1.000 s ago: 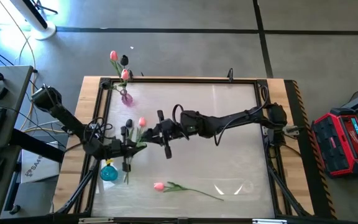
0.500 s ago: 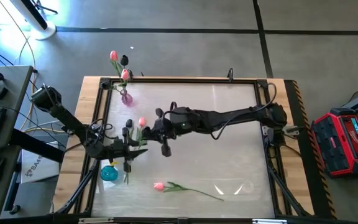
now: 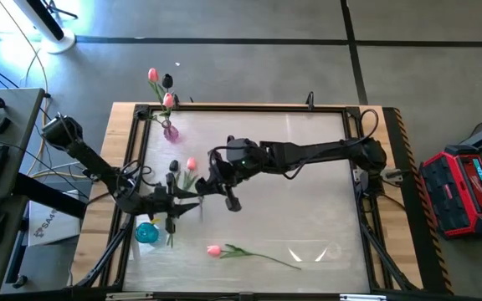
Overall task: Sort flowers into vase by color
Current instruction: Put the black flower into the blue glass vase
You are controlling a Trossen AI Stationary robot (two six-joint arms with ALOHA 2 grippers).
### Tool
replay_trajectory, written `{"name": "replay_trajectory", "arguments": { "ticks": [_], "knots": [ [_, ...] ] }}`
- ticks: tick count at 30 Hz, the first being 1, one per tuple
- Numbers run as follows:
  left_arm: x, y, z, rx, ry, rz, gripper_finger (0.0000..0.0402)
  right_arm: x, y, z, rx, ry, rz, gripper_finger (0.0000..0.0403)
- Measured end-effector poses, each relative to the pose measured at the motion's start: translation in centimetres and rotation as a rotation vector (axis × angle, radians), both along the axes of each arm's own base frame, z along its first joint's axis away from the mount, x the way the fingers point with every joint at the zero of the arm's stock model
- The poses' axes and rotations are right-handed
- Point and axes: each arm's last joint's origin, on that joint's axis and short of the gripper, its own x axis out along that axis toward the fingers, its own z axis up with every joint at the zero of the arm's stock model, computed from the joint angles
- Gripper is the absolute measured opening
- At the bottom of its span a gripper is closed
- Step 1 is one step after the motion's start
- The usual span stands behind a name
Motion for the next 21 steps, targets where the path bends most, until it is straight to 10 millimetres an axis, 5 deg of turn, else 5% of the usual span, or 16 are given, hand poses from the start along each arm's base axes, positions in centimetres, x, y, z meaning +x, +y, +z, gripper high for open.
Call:
{"name": "replay_trajectory", "arguments": {
  "ticks": [10,21],
  "knots": [
    [0.7,0.3,-0.1,-0.031,0.008,-0.183,0.0119,0.0,0.0,0.0,-0.012,-0.004,0.007,0.0000],
    [1.1,1.0,-0.1,-0.020,0.012,-0.143,0.0085,0.0,0.0,0.0,-0.010,-0.004,0.006,0.0000]
  ]
}}
